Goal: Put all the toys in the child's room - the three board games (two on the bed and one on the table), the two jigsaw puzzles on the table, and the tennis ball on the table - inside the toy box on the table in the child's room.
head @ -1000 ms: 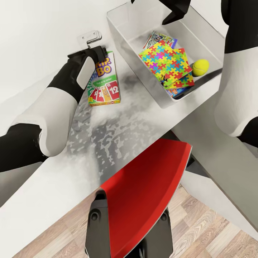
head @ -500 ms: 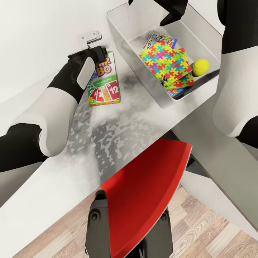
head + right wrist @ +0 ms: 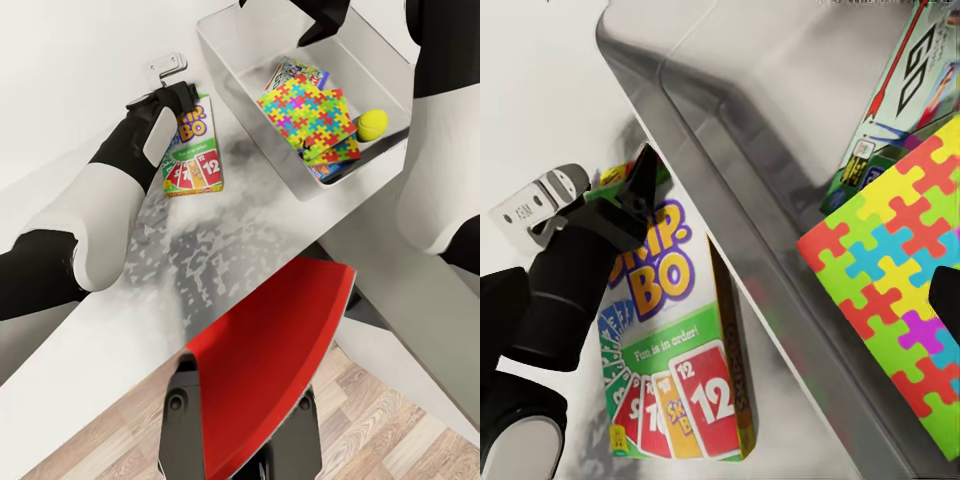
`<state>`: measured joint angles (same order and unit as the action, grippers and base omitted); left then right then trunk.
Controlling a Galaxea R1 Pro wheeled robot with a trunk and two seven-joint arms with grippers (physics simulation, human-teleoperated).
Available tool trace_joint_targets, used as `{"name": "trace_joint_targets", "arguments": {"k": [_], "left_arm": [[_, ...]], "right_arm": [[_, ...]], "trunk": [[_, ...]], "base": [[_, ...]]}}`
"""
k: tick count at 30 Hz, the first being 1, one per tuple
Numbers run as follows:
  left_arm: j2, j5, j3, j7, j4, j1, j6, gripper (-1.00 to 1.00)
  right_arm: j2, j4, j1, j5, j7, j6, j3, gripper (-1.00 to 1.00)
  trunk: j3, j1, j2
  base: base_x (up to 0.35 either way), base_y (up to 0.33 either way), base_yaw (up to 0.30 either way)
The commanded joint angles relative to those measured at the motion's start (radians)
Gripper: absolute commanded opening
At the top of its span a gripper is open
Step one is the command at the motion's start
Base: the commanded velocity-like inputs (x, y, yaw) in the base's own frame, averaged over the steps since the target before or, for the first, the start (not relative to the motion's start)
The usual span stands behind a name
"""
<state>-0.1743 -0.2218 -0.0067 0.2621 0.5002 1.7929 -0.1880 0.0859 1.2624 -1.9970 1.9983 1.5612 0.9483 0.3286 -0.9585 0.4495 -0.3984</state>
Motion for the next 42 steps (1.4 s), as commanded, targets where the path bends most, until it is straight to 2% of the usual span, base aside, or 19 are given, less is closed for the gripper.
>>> {"name": "trace_joint_targets", "arguments": {"k": [1,8,42], "left_arm": [[0.0,-0.006,-0.001,0.005,0.002,0.0,-0.004,1.0],[0.0,-0.007,-0.001,0.004,0.001,0.0,0.002,1.0],[0.0,-0.005,-0.001,0.001,-0.032,0.0,0.019,1.0]], "right_arm": [[0.0,-0.001,-0.004,0.008,0.01,0.01,0.0,1.0],[0.0,-0.011,-0.011,0.008,0.01,0.01,-0.002,1.0],[0.0,-0.012,-0.011,0.008,0.01,0.01,-0.002,1.0]], "trunk": [[-0.001,0.0,-0.002],[-0.001,0.0,-0.002],[-0.001,0.0,-0.002]], "base": [[-0.113,-0.139,0.0],[-0.094,-0.102,0.0],[-0.002,-0.001,0.0]]}}
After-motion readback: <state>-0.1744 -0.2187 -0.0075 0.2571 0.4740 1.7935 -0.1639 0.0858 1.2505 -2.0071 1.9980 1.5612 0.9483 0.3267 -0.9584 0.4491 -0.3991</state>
